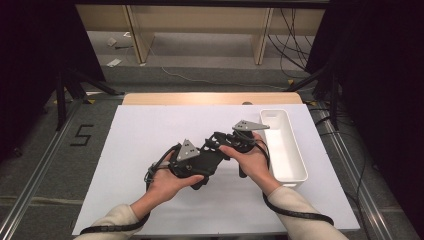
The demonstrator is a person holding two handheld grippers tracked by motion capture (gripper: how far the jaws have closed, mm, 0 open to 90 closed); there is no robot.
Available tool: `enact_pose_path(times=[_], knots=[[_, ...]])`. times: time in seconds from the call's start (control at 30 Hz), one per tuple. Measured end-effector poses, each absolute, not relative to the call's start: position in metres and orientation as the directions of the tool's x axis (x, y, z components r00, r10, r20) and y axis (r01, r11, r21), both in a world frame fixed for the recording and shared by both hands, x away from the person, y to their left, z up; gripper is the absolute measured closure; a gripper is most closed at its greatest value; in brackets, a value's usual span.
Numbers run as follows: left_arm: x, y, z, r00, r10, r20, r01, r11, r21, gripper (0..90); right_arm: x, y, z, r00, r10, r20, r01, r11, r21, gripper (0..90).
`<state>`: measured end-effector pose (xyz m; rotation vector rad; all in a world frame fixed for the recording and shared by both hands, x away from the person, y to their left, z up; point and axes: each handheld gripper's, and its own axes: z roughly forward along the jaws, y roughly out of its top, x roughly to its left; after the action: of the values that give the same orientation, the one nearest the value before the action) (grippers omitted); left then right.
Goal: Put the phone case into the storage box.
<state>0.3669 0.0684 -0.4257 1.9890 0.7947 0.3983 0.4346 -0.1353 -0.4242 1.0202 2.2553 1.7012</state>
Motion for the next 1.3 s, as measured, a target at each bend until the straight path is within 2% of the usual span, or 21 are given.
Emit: enact_pose_path(times=[0.27, 0.37, 0.43, 0.47, 0.5, 0.53, 0.57, 0.67, 0.87, 0.9, 1.03, 1.3], knots=[[0.366, 0.067, -0.428, 0.743, 0.669, -0.002, 0.350, -0.386, 0.854, 14.8, 0.435, -0.139, -0.420, -0.746, 0.583, 0.322, 0.458, 0.099, 0.884, 60.0], [0.365, 0.066, -0.430, 0.748, 0.662, 0.039, 0.325, -0.418, 0.848, 14.1, 0.433, -0.141, -0.417, -0.742, 0.565, 0.362, 0.469, 0.051, 0.882, 69.5], [0.365, 0.064, -0.431, 0.747, 0.657, 0.103, 0.270, -0.441, 0.856, 13.7, 0.430, -0.142, -0.410, -0.738, 0.546, 0.397, 0.481, 0.014, 0.876, 75.1], [0.366, 0.065, -0.429, 0.751, 0.652, 0.105, 0.260, -0.437, 0.861, 17.9, 0.428, -0.142, -0.406, -0.741, 0.542, 0.397, 0.478, 0.008, 0.879, 77.4], [0.368, 0.067, -0.428, 0.759, 0.644, 0.090, 0.252, -0.419, 0.873, 19.7, 0.426, -0.142, -0.403, -0.753, 0.531, 0.389, 0.464, 0.009, 0.886, 77.8], [0.367, 0.068, -0.427, 0.758, 0.649, 0.071, 0.258, -0.399, 0.880, 15.0, 0.424, -0.141, -0.400, -0.764, 0.552, 0.334, 0.428, 0.045, 0.903, 77.8], [0.367, 0.070, -0.426, 0.758, 0.649, 0.070, 0.251, -0.389, 0.886, 15.7, 0.423, -0.141, -0.398, -0.772, 0.551, 0.318, 0.413, 0.054, 0.909, 77.8], [0.367, 0.075, -0.424, 0.764, 0.643, 0.054, 0.247, -0.369, 0.896, 14.9, 0.423, -0.142, -0.395, -0.782, 0.525, 0.335, 0.419, 0.045, 0.907, 77.9], [0.367, 0.080, -0.425, 0.776, 0.630, 0.036, 0.252, -0.362, 0.898, 13.9, 0.422, -0.142, -0.391, -0.814, 0.512, 0.276, 0.377, 0.104, 0.920, 77.9], [0.366, 0.079, -0.427, 0.787, 0.616, 0.007, 0.267, -0.350, 0.898, 14.2, 0.421, -0.143, -0.389, -0.819, 0.510, 0.264, 0.370, 0.117, 0.922, 77.9], [0.365, 0.083, -0.428, 0.789, 0.613, 0.031, 0.251, -0.369, 0.895, 14.8, 0.422, -0.148, -0.383, -0.838, 0.500, 0.218, 0.337, 0.159, 0.928, 77.9], [0.363, 0.088, -0.430, 0.786, 0.618, 0.024, 0.262, -0.368, 0.892, 15.3, 0.423, -0.155, -0.375, -0.874, 0.468, 0.130, 0.266, 0.237, 0.934, 77.8]])
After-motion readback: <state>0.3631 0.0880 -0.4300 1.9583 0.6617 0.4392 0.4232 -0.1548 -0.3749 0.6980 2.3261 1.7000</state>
